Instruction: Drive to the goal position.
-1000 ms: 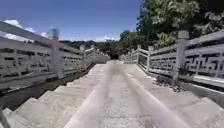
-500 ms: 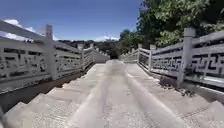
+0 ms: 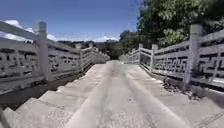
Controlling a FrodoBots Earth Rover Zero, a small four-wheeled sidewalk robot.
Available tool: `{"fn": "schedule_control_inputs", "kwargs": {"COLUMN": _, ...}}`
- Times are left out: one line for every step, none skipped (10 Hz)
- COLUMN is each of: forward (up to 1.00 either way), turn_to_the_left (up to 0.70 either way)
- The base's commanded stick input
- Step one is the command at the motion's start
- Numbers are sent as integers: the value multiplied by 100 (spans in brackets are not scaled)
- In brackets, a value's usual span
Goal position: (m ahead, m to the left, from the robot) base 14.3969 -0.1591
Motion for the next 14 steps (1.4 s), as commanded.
{"fn": "schedule_control_inputs", "kwargs": {"forward": 45, "turn_to_the_left": 0}}
{"fn": "schedule_control_inputs", "kwargs": {"forward": 45, "turn_to_the_left": 0}}
{"fn": "schedule_control_inputs", "kwargs": {"forward": 45, "turn_to_the_left": 0}}
{"fn": "schedule_control_inputs", "kwargs": {"forward": 45, "turn_to_the_left": 0}}
{"fn": "schedule_control_inputs", "kwargs": {"forward": 45, "turn_to_the_left": 0}}
{"fn": "schedule_control_inputs", "kwargs": {"forward": 45, "turn_to_the_left": 0}}
{"fn": "schedule_control_inputs", "kwargs": {"forward": 45, "turn_to_the_left": 0}}
{"fn": "schedule_control_inputs", "kwargs": {"forward": 45, "turn_to_the_left": 0}}
{"fn": "schedule_control_inputs", "kwargs": {"forward": 45, "turn_to_the_left": 0}}
{"fn": "schedule_control_inputs", "kwargs": {"forward": 45, "turn_to_the_left": 0}}
{"fn": "schedule_control_inputs", "kwargs": {"forward": 45, "turn_to_the_left": 0}}
{"fn": "schedule_control_inputs", "kwargs": {"forward": 45, "turn_to_the_left": 0}}
{"fn": "schedule_control_inputs", "kwargs": {"forward": 45, "turn_to_the_left": 0}}
{"fn": "schedule_control_inputs", "kwargs": {"forward": 45, "turn_to_the_left": 0}}
